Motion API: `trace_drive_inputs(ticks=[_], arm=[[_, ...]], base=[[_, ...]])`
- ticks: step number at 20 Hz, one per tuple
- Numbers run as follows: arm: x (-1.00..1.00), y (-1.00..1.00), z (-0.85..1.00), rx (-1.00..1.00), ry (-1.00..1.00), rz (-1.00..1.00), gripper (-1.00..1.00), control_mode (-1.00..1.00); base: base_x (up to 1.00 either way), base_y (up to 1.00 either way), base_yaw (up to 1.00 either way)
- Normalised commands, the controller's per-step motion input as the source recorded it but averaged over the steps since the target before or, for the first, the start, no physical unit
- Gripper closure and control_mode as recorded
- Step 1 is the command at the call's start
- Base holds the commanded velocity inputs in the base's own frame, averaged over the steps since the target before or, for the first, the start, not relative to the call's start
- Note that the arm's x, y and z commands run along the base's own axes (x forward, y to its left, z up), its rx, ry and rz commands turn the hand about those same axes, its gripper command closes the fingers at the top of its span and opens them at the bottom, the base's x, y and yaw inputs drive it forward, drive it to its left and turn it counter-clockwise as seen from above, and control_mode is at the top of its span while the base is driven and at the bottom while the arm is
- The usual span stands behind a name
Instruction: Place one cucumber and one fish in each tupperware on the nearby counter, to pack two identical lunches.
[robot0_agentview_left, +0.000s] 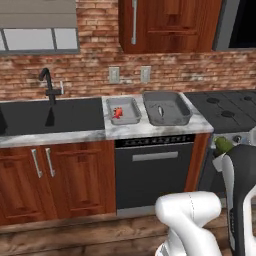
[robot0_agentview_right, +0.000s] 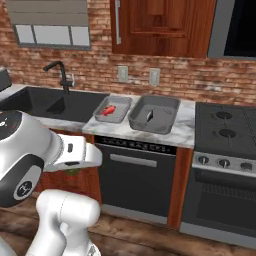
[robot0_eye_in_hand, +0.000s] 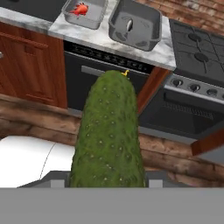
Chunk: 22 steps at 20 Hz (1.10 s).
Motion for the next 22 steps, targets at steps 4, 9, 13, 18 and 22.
trace_drive_inputs(ticks=[4,9,13,18,22], arm=[[0.0,0.0,0.0,0.0,0.0,0.0,1.0,1.0],[0.0,0.0,0.0,0.0,0.0,0.0,1.0,1.0],[0.0,0.0,0.0,0.0,0.0,0.0,1.0,1.0],[0.0,0.0,0.0,0.0,0.0,0.0,1.0,1.0],[0.0,0.0,0.0,0.0,0.0,0.0,1.0,1.0]], base=[[0.94,0.0,-0.1],[0.89,0.0,-0.07],[0.83,0.0,-0.06],[0.77,0.0,-0.03],[0.54,0.0,-0.01]])
